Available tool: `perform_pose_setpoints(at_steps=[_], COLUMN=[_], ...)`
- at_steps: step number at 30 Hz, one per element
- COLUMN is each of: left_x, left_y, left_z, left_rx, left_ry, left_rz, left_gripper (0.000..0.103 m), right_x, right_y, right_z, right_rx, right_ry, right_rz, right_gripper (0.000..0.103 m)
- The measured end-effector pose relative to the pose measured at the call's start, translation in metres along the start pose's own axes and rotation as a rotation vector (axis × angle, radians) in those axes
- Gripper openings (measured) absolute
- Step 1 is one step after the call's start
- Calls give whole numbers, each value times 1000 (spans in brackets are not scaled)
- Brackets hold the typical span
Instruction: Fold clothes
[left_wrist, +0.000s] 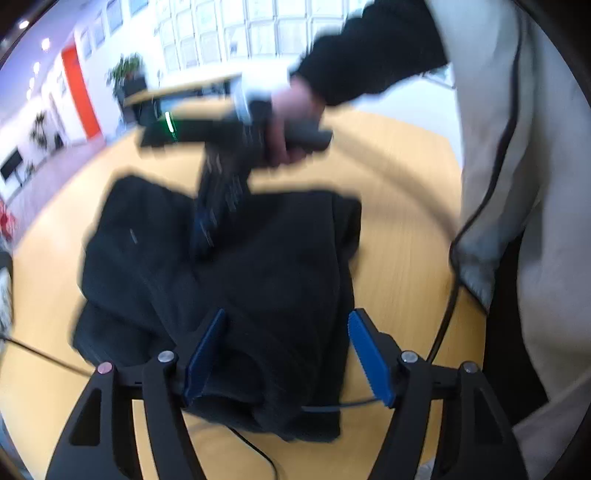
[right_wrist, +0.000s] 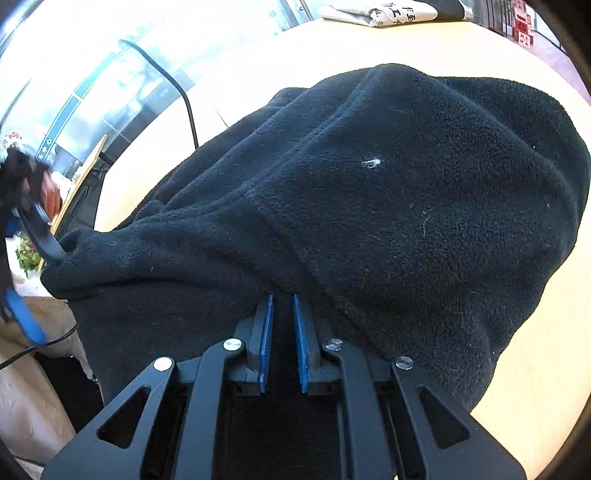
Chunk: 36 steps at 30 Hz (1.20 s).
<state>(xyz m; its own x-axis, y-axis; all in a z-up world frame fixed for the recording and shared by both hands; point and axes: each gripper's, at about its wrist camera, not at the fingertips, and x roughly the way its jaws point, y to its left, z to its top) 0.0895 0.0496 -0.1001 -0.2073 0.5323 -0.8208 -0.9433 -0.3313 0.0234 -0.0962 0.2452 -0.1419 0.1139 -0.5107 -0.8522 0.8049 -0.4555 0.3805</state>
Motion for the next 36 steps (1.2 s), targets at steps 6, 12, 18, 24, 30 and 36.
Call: perform_pose_setpoints(at_steps=[6,12,18,24,30,36], left_x=[18,30,39,14,-39,-104], left_y=[1,-13,-15,-3,7,0], left_z=[-21,-39,-46,-37,-36,-72], left_rx=[-104,-60,-51,-161,-408,-749], left_ry=[-6,-20,2,16,-29,-3], left_rz=[-9,25,52,94,179,279], left_gripper=[85,90,97,90,88,88], right_x=[-9,-18,12,22,27,35], right_y=[13,62,99,96,95,94], right_z=[9,26,41,43,41,38], right_rx=[-61,-227,-340,-327,-332,-333], right_ry=[18,36,44,13,-7,-29], right_rz=[-42,48,176,144,99,66], right_gripper=[10,13,5,2,2,2])
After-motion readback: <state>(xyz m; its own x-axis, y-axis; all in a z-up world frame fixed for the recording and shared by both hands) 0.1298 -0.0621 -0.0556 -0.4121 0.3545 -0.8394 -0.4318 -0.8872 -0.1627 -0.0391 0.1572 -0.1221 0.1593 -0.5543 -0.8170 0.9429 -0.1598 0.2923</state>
